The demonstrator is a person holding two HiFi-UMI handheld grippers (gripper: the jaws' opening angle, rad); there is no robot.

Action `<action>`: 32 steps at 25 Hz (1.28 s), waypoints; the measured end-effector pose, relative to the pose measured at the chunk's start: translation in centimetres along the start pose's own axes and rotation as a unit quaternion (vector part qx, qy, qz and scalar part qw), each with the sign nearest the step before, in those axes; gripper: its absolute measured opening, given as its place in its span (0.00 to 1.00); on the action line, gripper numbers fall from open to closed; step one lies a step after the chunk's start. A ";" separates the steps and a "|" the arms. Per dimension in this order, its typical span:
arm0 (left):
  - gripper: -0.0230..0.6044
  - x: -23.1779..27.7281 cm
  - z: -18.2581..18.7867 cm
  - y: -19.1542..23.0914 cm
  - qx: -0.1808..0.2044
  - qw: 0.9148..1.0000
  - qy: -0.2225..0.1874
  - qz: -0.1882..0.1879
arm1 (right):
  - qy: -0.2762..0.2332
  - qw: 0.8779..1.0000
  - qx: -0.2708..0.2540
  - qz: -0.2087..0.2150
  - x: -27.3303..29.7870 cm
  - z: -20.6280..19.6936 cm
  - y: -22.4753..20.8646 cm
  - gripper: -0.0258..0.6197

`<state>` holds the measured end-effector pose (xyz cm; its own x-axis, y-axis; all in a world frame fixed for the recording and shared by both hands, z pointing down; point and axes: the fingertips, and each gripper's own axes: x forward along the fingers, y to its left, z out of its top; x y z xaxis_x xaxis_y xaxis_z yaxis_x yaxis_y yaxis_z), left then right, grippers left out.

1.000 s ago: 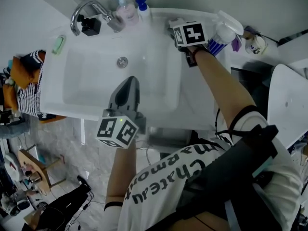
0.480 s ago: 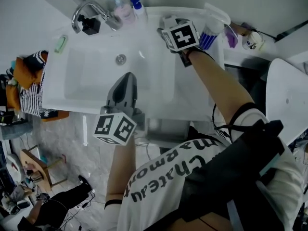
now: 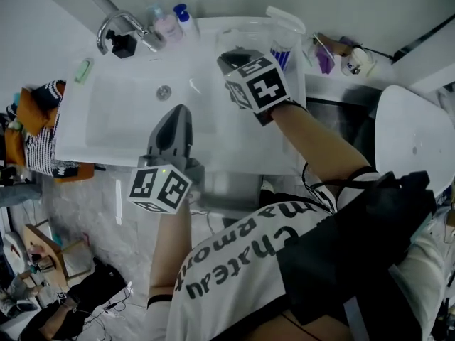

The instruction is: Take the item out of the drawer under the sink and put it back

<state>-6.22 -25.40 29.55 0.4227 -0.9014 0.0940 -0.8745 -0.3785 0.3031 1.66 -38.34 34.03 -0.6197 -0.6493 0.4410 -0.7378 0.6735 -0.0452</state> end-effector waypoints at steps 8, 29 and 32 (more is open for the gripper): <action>0.05 -2.0 0.2 -4.9 -0.008 1.000 -0.021 0.018 | -0.052 0.988 0.036 0.142 -7.4 -0.3 5.2 0.06; 0.05 -18.3 -0.8 -5.8 -0.028 0.999 -0.005 -0.036 | -0.081 0.985 0.102 0.113 -20.8 -5.4 14.9 0.06; 0.05 -19.7 -0.4 -6.2 -0.025 0.999 -0.007 -0.043 | -0.085 0.986 0.101 0.100 -22.3 -5.3 16.4 0.06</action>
<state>-9.05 -5.25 26.18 0.4915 -0.8693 0.0524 -0.8226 -0.4437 0.3557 4.80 -10.98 28.26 -0.7809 -0.5724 0.2499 -0.6246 0.7209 -0.3003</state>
